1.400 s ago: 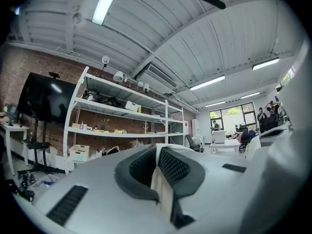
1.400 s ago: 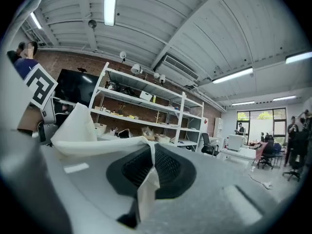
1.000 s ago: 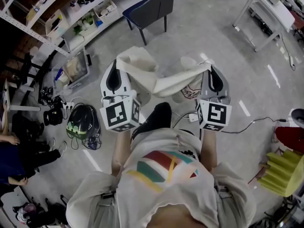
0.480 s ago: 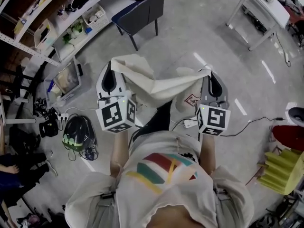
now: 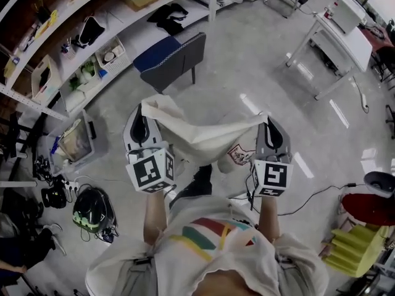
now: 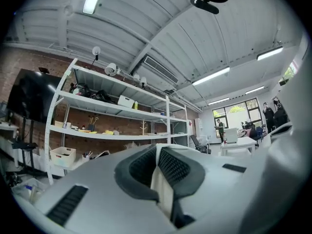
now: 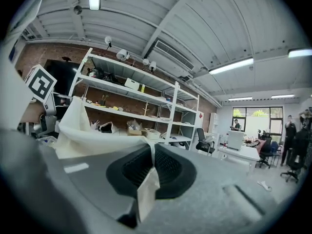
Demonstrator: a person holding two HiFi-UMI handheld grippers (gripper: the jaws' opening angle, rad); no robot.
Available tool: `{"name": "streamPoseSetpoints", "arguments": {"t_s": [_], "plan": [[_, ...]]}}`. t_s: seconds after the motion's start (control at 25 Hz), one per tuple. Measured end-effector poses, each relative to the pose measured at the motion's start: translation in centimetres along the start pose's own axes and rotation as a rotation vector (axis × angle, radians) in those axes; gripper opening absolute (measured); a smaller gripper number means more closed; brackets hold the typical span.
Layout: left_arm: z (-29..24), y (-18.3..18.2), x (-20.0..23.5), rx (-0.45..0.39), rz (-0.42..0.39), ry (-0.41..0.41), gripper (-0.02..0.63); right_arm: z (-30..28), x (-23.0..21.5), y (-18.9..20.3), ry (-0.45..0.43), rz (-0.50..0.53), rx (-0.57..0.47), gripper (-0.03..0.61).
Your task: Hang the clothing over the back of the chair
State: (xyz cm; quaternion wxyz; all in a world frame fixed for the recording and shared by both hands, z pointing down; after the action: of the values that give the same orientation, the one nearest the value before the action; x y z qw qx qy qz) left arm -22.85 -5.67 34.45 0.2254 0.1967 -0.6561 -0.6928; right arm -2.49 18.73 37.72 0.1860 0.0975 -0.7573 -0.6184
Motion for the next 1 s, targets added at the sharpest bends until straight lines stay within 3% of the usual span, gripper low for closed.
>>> {"name": "streamPoseSetpoints", "arguments": {"t_s": [0.2, 0.4, 0.64, 1.0], "plan": [[-8.1, -1.5, -1.8, -0.055, -0.006, -0.062, 0.017, -8.8, -4.8, -2.9, -0.060, 0.039, -0.034, 0.008], [-13.8, -2.3, -3.4, -0.058, -0.027, -0.087, 0.017, -15.7, -8.1, -5.4, -0.098, 0.087, -0.085, 0.008], [-17.2, -3.3, -5.0, -0.038, -0.017, -0.139, 0.017, -21.5, -11.0, -8.3, -0.146, 0.104, -0.138, 0.008], [-19.5, -3.1, -5.8, 0.026, -0.017, -0.309, 0.017, -28.5, -12.8, -8.9, -0.341, 0.095, -0.120, 0.008]]}}
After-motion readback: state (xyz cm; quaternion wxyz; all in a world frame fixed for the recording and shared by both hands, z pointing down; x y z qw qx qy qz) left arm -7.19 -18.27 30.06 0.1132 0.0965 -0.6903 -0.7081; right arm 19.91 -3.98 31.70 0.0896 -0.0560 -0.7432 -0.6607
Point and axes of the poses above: the fingertips, and each gripper's own axes: z backward along the fingers, x to its left, y out of its underside, the point moved 5 cm from there along z, backward along the fingers, and after that the axes turned 11 degrees about -y, right-handed, at the moved point
